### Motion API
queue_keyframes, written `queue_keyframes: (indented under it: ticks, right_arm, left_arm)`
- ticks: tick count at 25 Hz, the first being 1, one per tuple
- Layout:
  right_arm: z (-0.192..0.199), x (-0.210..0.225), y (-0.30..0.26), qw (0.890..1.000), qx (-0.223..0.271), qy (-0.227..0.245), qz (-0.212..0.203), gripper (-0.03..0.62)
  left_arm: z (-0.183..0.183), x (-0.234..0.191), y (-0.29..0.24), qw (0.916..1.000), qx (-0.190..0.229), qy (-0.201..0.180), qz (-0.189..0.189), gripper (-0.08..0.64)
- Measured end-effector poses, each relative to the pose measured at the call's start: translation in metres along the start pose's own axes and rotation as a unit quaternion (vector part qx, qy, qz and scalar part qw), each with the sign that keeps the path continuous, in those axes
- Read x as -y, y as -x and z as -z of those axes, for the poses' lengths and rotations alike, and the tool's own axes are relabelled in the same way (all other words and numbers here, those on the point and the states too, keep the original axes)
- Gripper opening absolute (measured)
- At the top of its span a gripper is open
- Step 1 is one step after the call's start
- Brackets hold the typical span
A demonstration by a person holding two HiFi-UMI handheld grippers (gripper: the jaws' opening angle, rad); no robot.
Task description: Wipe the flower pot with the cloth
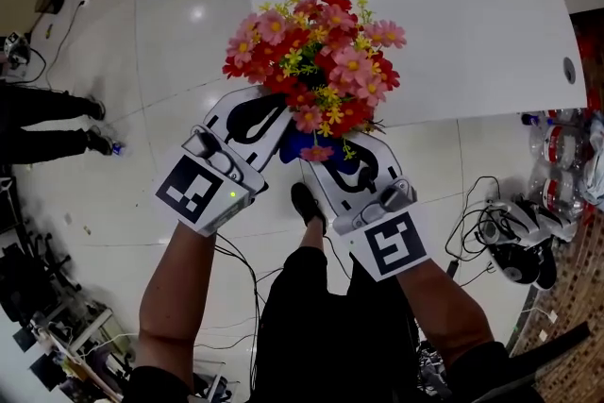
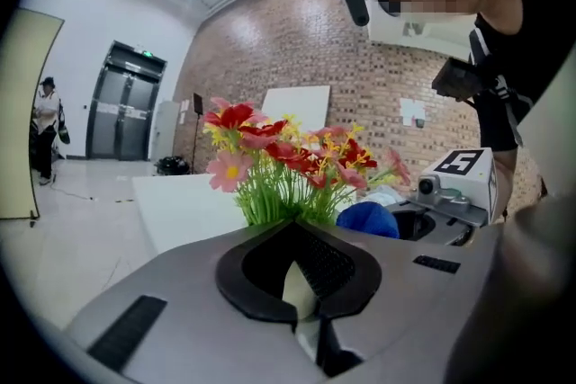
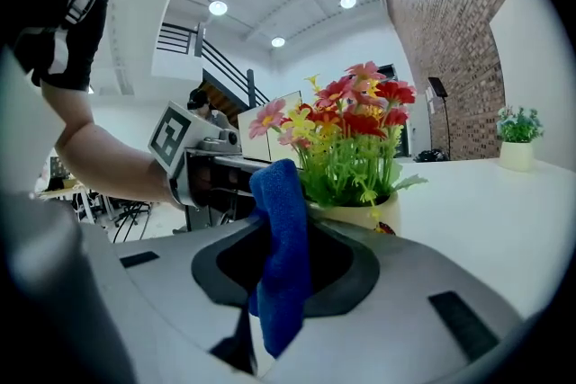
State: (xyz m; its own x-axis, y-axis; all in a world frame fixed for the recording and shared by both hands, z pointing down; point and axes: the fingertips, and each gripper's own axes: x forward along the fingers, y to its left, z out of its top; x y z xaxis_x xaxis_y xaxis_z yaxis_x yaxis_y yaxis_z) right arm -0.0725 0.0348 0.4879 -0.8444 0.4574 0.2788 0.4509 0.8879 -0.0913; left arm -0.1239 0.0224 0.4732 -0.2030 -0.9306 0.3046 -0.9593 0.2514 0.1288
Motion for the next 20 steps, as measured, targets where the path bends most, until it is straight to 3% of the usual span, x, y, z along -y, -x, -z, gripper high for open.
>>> queue_keyframes:
  ticks: [9, 14, 20]
  right_arm:
    - [0.006, -0.002, -0.018, 0.999, -0.032, -0.028, 0.025, 0.08]
    - [0.002, 0.0, -0.018, 0.998, -0.026, -0.036, 0.045, 0.079]
    - [0.006, 0.045, 0.005, 0.992, -0.011, -0.075, 0.104, 0.079]
  left_arm:
    - [0.001, 0.001, -0.002, 0.9996, -0.023, -0.012, 0.005, 0.0]
    - [-0.001, -0.001, 0.003, 0.9997, -0.019, 0.003, 0.014, 0.0]
    - [-0.001, 0.001, -0.005, 0.9997, -0.015, 0.015, 0.014, 0.0]
